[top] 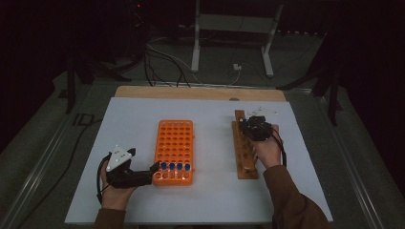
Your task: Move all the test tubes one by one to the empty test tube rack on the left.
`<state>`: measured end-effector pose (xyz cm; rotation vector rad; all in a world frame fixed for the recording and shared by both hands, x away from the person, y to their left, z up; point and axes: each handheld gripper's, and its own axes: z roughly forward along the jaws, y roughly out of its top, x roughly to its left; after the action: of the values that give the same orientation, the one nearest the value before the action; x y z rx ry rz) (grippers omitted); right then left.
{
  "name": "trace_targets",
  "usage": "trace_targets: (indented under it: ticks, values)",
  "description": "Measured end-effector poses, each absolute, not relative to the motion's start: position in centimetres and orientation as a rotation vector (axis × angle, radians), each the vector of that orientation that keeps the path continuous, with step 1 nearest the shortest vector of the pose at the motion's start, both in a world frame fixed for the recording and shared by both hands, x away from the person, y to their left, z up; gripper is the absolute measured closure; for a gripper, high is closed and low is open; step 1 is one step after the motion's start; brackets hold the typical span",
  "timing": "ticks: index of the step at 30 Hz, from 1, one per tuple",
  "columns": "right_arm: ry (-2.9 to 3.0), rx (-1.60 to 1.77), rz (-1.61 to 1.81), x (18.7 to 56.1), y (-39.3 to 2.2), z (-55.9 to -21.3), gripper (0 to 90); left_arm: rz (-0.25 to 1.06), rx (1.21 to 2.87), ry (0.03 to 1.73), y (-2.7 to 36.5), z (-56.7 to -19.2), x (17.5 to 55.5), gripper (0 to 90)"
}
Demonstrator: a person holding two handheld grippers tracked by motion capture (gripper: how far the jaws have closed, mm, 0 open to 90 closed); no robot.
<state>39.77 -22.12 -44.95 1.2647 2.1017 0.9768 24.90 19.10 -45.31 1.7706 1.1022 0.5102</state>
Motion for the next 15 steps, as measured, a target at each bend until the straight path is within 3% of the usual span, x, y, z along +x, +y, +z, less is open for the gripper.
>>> trace_targets:
  ticks: [15]
  values:
    - [2.071, 1.273, 1.035, 39.3, -22.6, -43.6, 76.5, 0.507, 1.771, 1.101, 19.1, -45.3, 24.9, 1.2]
